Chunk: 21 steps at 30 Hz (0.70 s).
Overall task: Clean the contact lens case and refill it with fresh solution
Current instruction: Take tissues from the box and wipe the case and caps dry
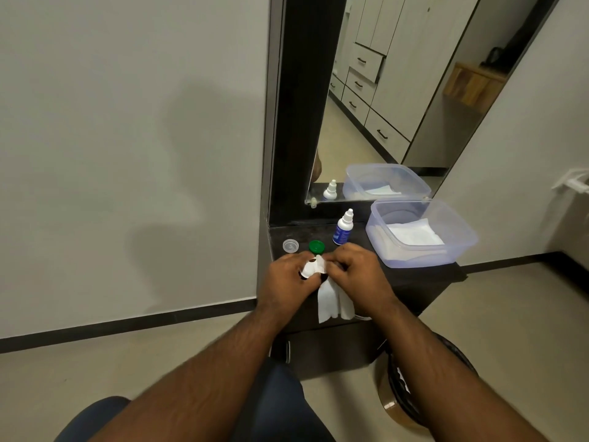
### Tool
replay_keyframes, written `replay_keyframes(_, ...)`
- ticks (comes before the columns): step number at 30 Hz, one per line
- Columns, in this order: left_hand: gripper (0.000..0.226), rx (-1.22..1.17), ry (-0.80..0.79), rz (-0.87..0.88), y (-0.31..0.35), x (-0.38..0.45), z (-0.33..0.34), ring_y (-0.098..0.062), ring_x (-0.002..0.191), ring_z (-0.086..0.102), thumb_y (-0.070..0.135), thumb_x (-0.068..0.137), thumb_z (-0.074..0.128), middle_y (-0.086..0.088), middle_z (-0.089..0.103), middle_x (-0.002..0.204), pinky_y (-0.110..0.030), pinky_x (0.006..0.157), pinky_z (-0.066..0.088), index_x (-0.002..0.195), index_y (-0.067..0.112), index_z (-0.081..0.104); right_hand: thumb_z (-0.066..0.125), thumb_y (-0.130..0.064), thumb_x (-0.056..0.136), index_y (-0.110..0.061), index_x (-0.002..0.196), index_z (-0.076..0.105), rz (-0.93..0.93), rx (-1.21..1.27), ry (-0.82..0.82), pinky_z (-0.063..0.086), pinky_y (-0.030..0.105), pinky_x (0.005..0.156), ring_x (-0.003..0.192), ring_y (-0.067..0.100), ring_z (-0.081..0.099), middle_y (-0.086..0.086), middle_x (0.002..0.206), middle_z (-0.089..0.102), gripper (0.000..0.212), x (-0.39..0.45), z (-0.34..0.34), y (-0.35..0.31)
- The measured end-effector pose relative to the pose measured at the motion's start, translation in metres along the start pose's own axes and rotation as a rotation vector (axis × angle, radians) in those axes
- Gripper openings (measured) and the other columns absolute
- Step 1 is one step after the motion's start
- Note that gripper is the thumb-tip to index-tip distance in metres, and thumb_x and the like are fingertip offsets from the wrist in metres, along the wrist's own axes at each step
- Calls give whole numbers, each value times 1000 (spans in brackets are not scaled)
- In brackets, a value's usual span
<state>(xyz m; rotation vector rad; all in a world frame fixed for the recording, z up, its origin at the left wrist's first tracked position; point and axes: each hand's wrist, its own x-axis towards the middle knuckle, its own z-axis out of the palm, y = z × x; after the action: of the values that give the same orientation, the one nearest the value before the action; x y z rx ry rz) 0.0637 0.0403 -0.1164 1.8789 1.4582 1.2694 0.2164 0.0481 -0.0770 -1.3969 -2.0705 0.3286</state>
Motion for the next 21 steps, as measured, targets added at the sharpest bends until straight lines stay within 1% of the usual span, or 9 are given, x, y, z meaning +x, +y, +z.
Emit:
replay_keyframes(1, 25, 3, -6, -4, 0, 0, 0, -4, 81, 61, 25, 79, 73, 6, 71, 93, -20, 75, 52, 103, 20, 72, 64, -13, 86, -10, 100, 73, 22, 14, 5, 47, 21, 79, 83, 8, 58, -2, 89, 63, 18, 1, -2, 1)
replay_keyframes(4, 23, 1, -32, 2, -2, 0, 0, -4, 82, 61, 25, 80, 72, 5, 71, 92, -25, 76, 54, 103, 20, 72, 64, -12, 86, -10, 103, 73, -30, -18, -88, 46, 21, 79, 86, 11, 58, 1, 91, 63, 20, 6, 0, -2)
replay_keyframes(5, 24, 2, -32, 1, -3, 1, 0, -5, 83, 61, 24, 80, 72, 5, 71, 94, -26, 77, 54, 104, 20, 72, 63, -13, 86, -10, 103, 73, -25, -32, -94, 45, 21, 80, 87, 11, 58, 2, 93, 64, 20, 8, 0, -2)
replay_keyframes(8, 32, 8, -17, -16, -4, 1, 2, -7, 88, 62, 23, 80, 74, 1, 71, 102, -24, 82, 53, 111, 17, 70, 60, -14, 88, -10, 105, 72, 47, -67, -43, 42, 20, 82, 89, 9, 55, 3, 98, 65, 22, 13, -2, 0)
replay_keyframes(11, 32, 21, -23, -4, -4, 0, 2, -9, 88, 63, 24, 80, 74, 1, 72, 101, -28, 81, 54, 111, 17, 70, 60, -15, 88, -10, 105, 71, -3, -90, -106, 46, 25, 83, 90, 11, 57, 4, 98, 64, 21, 12, -1, -3)
replay_keyframes(15, 32, 12, -9, 4, -4, 1, 2, -7, 86, 62, 23, 79, 74, 2, 72, 101, -24, 80, 53, 110, 17, 70, 60, -15, 89, -10, 106, 71, 18, -101, -73, 42, 20, 80, 90, 11, 56, 4, 97, 64, 22, 12, -4, -2)
replay_keyframes(17, 31, 9, -24, 2, -4, 0, 1, -5, 85, 61, 24, 79, 73, 3, 71, 100, -24, 79, 53, 110, 18, 71, 61, -15, 88, -10, 104, 72, -29, -109, -100, 45, 24, 79, 88, 14, 58, 6, 96, 64, 20, 10, -3, -4)
replay_keyframes(19, 30, 2, -37, 1, -5, 0, 2, -5, 87, 62, 25, 80, 73, 3, 71, 99, -27, 80, 54, 109, 18, 71, 61, -16, 88, -10, 102, 72, -96, -130, -148, 48, 28, 78, 87, 16, 58, 6, 95, 63, 18, 9, -1, -7)
replay_keyframes(21, 32, 11, -28, -12, -5, 0, 2, -6, 89, 62, 26, 80, 73, 3, 71, 102, -27, 82, 54, 111, 18, 70, 60, -18, 89, -11, 104, 71, -69, -144, -118, 43, 23, 78, 88, 13, 55, 5, 97, 62, 20, 12, -1, -6)
